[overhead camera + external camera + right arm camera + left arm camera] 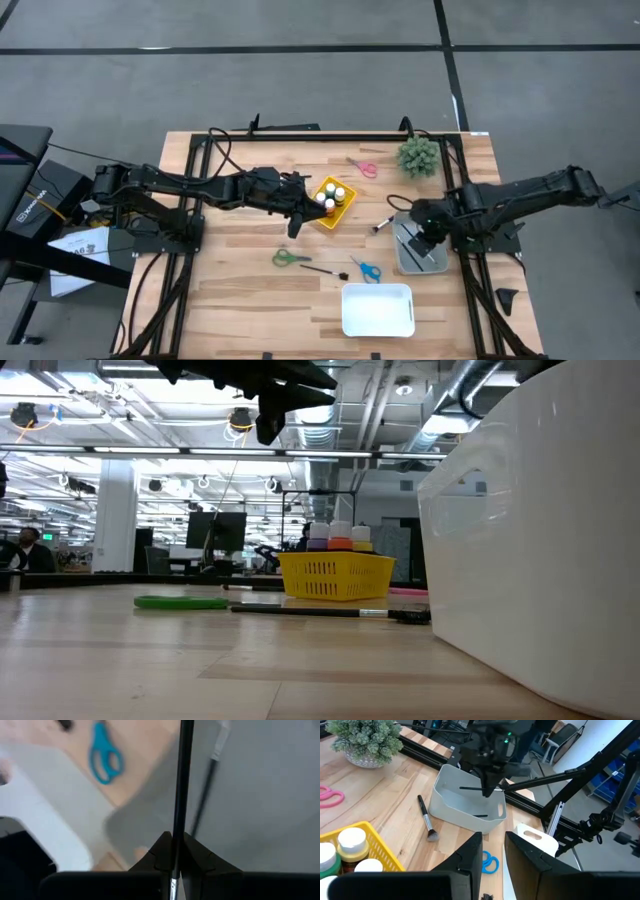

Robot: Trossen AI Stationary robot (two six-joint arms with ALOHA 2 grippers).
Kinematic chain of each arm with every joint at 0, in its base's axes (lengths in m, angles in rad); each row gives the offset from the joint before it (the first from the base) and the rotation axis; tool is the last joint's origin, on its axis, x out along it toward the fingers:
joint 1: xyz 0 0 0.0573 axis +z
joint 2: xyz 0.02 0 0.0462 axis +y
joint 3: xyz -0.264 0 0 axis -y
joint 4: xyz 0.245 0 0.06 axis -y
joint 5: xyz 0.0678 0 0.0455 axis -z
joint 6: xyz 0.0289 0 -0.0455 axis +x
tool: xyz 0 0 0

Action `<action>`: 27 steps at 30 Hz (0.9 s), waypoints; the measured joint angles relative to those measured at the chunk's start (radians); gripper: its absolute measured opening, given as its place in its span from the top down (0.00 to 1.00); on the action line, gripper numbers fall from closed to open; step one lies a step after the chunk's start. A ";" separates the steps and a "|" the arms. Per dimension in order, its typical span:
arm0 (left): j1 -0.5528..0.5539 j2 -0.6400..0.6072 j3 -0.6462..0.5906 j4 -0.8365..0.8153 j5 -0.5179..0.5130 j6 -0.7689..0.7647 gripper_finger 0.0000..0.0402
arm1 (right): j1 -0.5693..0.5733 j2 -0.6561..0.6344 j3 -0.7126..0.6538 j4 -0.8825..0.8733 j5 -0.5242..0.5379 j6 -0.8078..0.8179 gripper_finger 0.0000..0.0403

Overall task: Pick & Place Paint Supplies
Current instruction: Put the bottom black eyeshadow brush into the gray bin

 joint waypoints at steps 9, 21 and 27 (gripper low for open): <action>0.000 0.000 0.000 -0.003 0.000 0.002 0.81 | -0.052 -0.029 -0.099 0.035 0.001 -0.016 0.97; 0.000 0.000 0.000 -0.004 -0.014 0.002 0.81 | -0.106 0.148 -0.098 0.094 0.002 -0.161 0.97; 0.000 -0.001 -0.007 -0.006 -0.013 0.001 0.81 | -0.104 0.197 -0.099 0.143 -0.003 -0.184 0.96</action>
